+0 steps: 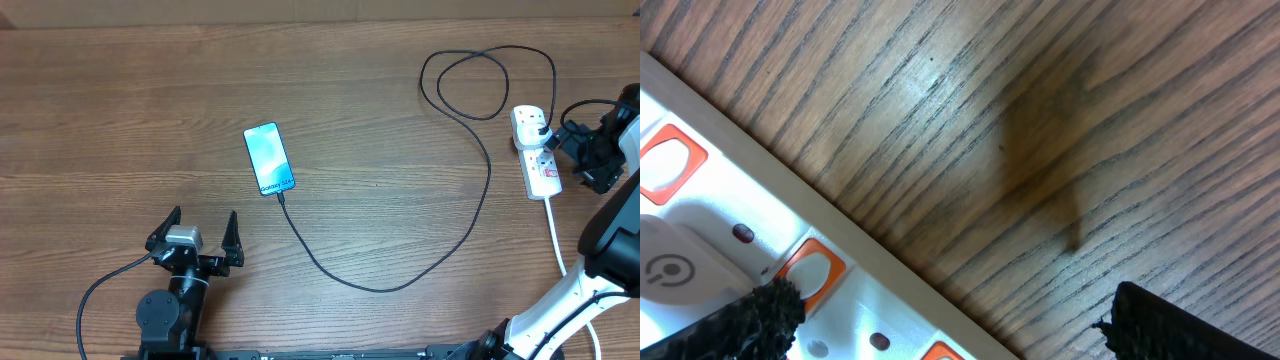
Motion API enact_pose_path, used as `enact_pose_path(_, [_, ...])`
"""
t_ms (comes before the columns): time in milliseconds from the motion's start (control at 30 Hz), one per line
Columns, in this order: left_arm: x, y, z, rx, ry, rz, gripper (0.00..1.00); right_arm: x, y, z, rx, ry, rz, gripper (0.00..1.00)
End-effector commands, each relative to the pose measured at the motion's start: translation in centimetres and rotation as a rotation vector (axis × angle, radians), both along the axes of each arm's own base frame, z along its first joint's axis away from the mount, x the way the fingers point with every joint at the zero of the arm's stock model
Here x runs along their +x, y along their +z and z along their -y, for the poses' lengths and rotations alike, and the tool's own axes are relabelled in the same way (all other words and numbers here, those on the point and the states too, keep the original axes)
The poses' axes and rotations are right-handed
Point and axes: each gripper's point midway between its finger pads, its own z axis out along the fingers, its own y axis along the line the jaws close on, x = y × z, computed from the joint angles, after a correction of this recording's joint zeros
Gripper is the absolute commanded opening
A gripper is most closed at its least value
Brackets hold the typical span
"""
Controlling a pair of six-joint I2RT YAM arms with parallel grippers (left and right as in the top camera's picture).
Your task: Plug charger to phone and switch on socket
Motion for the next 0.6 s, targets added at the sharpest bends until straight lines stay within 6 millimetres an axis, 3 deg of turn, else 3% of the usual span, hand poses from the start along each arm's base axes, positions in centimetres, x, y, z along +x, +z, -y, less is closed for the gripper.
enact_pose_path(0, [-0.1, 0.1, 0.2, 0.022, -0.010, 0.009, 1.00, 0.4, -2.0, -1.1, 0.015, 0.002, -0.033, 1.00])
enact_pose_path(233, [-0.1, 0.0, 0.2, 0.022, -0.010, 0.009, 1.00, 0.3, -2.3, -1.2, 0.020, 0.002, -0.040, 1.00])
enact_pose_path(567, [-0.1, 0.1, 0.2, 0.022, -0.010, 0.009, 0.99, -0.4, -4.8, -2.5, 0.100, 0.004, -0.090, 1.00])
